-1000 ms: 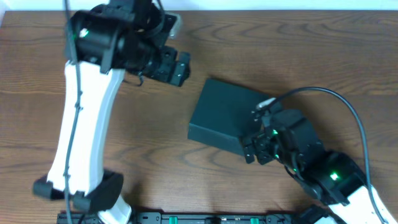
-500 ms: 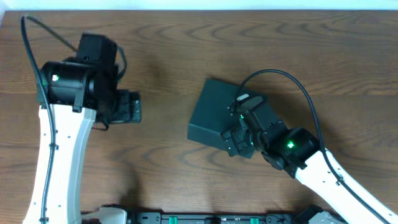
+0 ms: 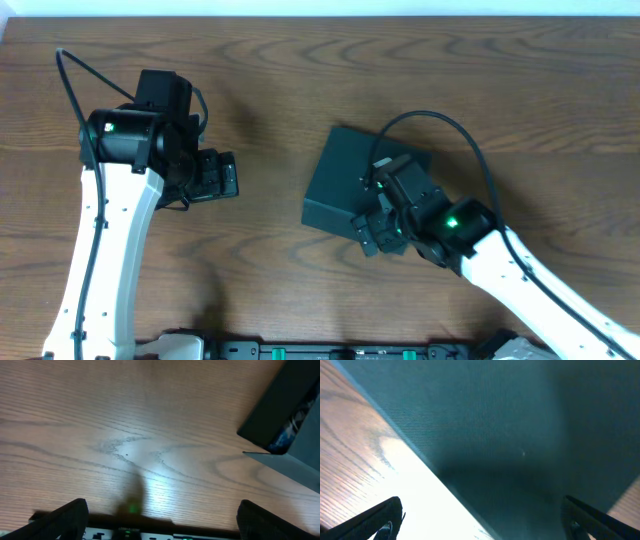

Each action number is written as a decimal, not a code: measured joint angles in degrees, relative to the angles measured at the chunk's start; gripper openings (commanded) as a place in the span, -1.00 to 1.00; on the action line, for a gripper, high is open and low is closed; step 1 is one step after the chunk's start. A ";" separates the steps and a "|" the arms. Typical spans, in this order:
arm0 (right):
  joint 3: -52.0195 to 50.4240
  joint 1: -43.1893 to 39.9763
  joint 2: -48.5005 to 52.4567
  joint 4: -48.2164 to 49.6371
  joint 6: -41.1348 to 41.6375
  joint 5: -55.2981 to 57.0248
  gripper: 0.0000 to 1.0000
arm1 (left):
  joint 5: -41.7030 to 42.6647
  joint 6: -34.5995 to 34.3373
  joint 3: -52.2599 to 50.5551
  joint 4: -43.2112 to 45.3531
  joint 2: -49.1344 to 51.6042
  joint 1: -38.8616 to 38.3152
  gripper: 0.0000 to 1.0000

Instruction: Pack container

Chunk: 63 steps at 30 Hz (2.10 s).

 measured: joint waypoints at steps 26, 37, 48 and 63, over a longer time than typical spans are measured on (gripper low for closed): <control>0.17 0.02 7.39 1.97 0.59 0.61 0.99 | 4.52 -1.33 -13.64 6.36 -0.09 -12.02 0.91; 0.17 0.02 7.56 2.56 0.61 0.79 0.98 | 2.99 -8.74 -22.84 14.51 0.68 -21.33 0.91; 0.17 0.02 7.80 3.48 1.44 0.79 0.99 | -4.31 -12.24 -23.76 21.18 13.42 -24.44 0.91; 0.17 0.02 7.82 3.85 3.19 0.85 0.98 | -5.57 -12.68 -32.37 31.93 13.92 -31.56 0.91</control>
